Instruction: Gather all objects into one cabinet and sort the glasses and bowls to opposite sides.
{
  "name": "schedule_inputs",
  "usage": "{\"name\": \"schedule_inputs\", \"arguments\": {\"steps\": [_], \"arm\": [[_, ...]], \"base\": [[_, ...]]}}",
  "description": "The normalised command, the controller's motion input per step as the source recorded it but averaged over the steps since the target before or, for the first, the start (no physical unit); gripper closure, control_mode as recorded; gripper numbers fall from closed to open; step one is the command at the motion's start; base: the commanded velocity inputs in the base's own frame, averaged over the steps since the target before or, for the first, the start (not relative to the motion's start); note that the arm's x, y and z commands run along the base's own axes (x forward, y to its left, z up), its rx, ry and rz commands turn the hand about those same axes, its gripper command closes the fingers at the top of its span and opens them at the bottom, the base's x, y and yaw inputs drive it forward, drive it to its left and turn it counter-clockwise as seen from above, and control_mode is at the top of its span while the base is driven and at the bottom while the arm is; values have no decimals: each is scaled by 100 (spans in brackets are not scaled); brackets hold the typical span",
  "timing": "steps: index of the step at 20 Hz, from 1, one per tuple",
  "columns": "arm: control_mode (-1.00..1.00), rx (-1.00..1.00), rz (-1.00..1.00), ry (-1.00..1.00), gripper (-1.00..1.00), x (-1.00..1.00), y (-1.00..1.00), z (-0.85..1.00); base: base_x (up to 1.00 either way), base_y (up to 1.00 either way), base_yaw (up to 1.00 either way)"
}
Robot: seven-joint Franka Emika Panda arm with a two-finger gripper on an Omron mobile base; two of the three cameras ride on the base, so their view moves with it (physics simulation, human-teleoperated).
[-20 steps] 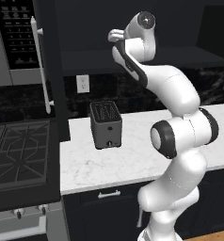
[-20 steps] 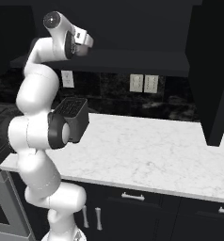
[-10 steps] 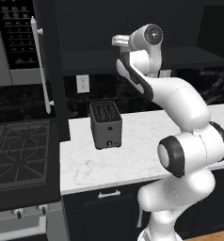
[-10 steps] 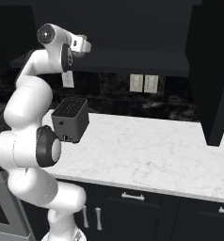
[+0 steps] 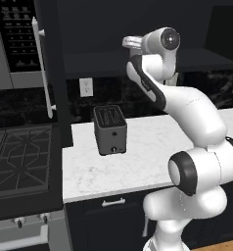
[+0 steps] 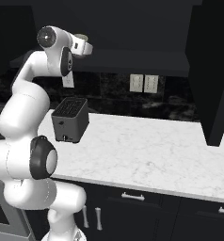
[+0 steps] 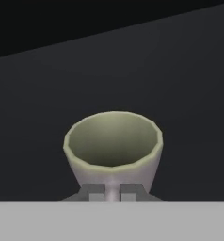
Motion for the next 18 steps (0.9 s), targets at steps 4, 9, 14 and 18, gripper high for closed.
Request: {"name": "schedule_inputs", "arguments": {"steps": [4, 9, 14, 18], "arm": [[-100, 1, 1, 3, 100, -36, 0, 23], [-100, 0, 1, 5, 100, -53, 0, 4], [-100, -3, 1, 1, 100, -55, -4, 0], [-100, -6, 2, 0, 100, -49, -4, 0]], "base": [[0, 0, 0], [0, 0, 0], [0, 0, 0], [0, 0, 0]]}}
